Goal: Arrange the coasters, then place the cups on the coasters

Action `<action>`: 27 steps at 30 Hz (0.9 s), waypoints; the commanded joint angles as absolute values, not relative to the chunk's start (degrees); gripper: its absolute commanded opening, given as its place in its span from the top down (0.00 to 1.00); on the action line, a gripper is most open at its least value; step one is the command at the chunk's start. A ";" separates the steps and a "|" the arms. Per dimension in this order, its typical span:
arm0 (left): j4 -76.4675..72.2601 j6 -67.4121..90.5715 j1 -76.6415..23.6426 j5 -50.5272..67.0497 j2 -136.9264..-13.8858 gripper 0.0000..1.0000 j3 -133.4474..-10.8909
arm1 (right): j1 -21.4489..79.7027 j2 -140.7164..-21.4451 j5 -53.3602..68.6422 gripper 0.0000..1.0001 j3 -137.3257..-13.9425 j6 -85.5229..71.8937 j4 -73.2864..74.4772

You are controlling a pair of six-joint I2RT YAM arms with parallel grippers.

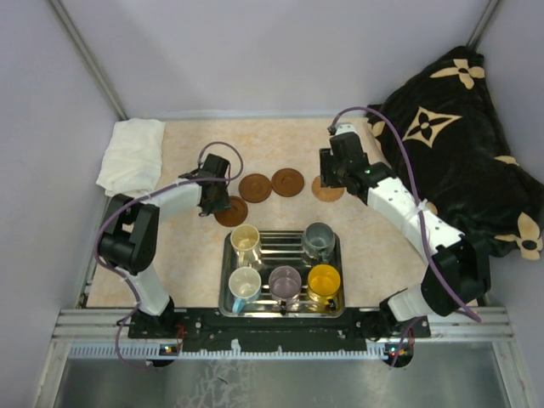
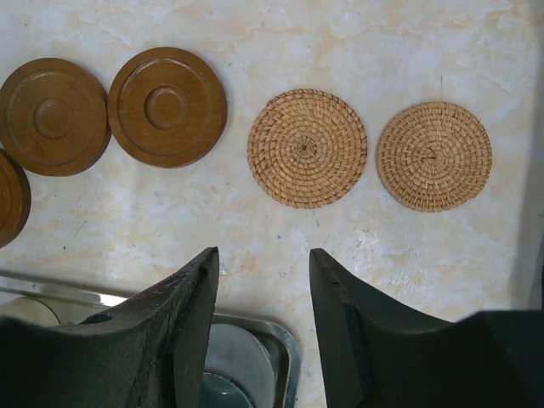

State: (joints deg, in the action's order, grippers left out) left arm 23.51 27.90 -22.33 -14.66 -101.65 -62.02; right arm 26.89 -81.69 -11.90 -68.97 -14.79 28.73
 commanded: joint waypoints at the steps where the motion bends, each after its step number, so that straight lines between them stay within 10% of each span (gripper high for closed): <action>1: 27.36 27.34 -19.90 -18.60 -105.42 0.54 -63.45 | 27.51 -79.50 -12.12 0.53 -68.94 -14.78 27.33; 27: 26.59 24.63 -8.88 -9.09 -117.82 0.74 -77.79 | 34.06 -111.72 -4.11 0.65 -95.03 -10.63 25.35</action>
State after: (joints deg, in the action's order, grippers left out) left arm 25.69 25.34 -9.15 -11.18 -115.31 -80.71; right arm 33.58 -107.94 -7.64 -88.58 -11.70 27.33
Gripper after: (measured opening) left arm 0.440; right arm 0.352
